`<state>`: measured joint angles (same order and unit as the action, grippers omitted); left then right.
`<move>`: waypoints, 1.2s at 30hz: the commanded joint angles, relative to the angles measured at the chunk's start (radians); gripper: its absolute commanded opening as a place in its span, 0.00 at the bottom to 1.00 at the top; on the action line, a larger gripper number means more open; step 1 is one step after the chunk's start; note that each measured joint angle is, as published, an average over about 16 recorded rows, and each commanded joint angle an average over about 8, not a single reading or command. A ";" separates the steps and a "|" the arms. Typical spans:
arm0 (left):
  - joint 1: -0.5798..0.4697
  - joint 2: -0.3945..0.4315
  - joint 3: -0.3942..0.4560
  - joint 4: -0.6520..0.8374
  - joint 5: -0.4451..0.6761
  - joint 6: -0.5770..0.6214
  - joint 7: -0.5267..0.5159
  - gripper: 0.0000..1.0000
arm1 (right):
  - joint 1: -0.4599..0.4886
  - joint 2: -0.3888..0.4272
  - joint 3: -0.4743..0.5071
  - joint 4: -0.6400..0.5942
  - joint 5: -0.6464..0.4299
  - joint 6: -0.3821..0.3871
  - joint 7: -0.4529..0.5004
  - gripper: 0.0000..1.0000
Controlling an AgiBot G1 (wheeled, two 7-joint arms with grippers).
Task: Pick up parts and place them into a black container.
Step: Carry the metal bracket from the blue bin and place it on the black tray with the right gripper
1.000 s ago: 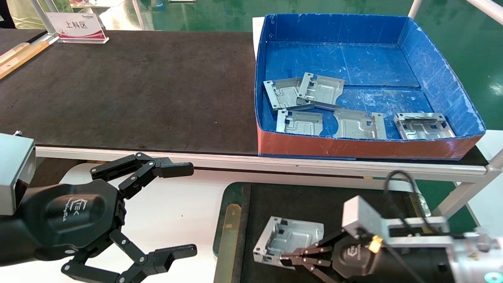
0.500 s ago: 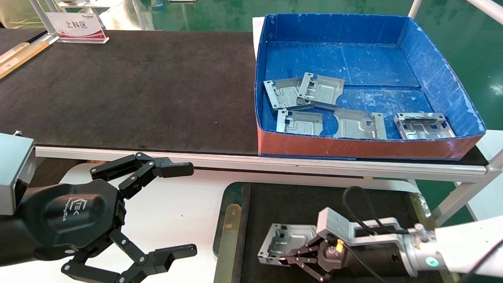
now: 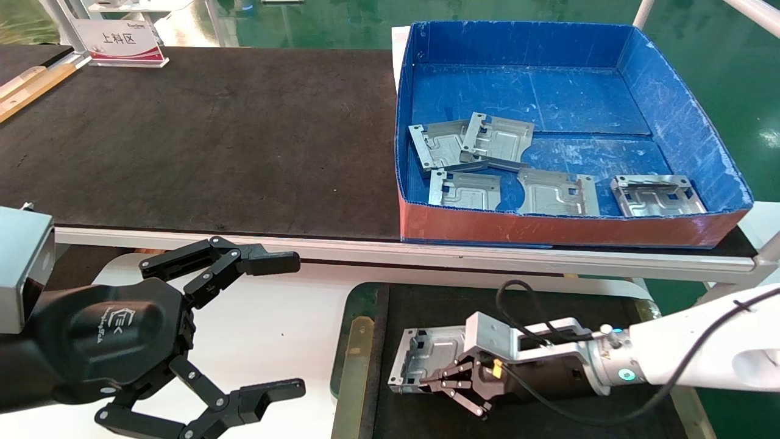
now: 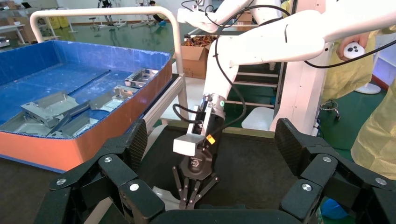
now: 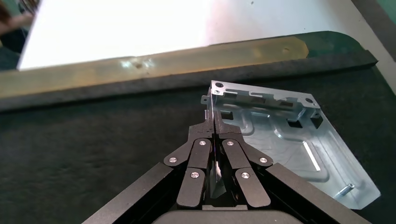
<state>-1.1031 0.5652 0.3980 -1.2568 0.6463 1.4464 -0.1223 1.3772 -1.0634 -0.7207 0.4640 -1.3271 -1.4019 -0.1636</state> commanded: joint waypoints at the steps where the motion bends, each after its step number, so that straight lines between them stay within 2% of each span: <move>1: 0.000 0.000 0.000 0.000 0.000 0.000 0.000 1.00 | 0.017 -0.019 -0.007 -0.039 -0.014 0.003 -0.039 0.00; 21: 0.000 0.000 0.000 0.000 0.000 0.000 0.000 1.00 | 0.096 -0.114 -0.030 -0.242 -0.063 0.035 -0.275 0.00; 36: 0.000 0.000 0.000 0.000 0.000 0.000 0.000 1.00 | 0.151 -0.158 -0.044 -0.352 -0.086 0.037 -0.371 0.00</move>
<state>-1.1032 0.5652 0.3982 -1.2568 0.6463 1.4464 -0.1222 1.5264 -1.2209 -0.7639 0.1137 -1.4125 -1.3642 -0.5340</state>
